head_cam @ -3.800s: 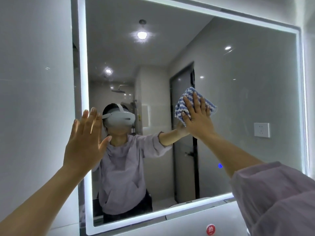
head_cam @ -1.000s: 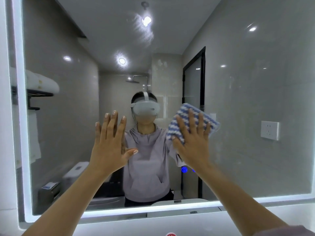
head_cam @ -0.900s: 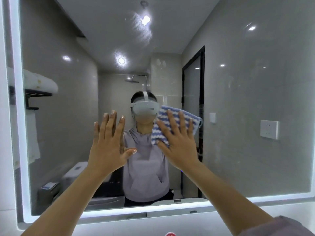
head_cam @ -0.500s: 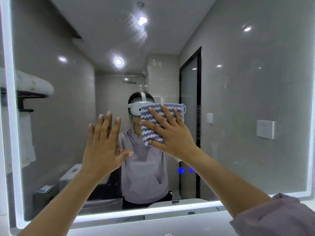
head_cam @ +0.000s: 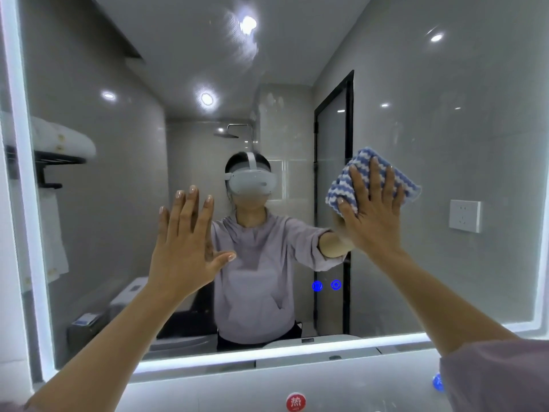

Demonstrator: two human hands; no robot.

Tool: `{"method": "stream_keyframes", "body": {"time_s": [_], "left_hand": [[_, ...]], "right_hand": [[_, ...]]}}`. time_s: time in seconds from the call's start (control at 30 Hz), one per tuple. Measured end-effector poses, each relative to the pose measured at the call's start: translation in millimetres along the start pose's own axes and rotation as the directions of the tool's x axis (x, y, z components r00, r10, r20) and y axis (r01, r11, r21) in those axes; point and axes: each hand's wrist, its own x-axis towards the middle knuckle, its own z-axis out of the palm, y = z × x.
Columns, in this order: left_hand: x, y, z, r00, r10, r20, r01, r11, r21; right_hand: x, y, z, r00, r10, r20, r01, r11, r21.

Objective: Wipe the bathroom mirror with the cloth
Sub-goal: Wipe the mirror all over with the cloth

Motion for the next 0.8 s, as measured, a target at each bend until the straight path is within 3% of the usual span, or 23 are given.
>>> {"method": "stream_keyframes", "body": {"time_s": [0.23,0.37,0.53,0.8], "left_hand": [[-0.1,1.1,-1.7,1.0,-0.004,0.0,0.004,1.0,0.01],[-0.6,0.4,-1.1,1.0,-0.002,0.003,0.002,1.0,0.004],[-0.6,-1.6,-0.3,1.0,0.007,0.002,-0.007,1.0,-0.016],[0.6,-2.8,0.1,1.0,0.017,0.005,-0.017,1.0,-0.014]], "right_hand": [[1.5,-25.5,3.2,0.999,-0.018,0.026,0.017,1.0,0.026],[8.9,-60.4,4.2,0.986,-0.167,0.027,0.167,0.986,-0.002],[22.7,-124.6,2.5,0.906,-0.42,0.052,0.422,0.907,-0.019],[38.4,-132.9,-5.2,0.838,-0.544,0.048,0.545,0.839,-0.006]]}}
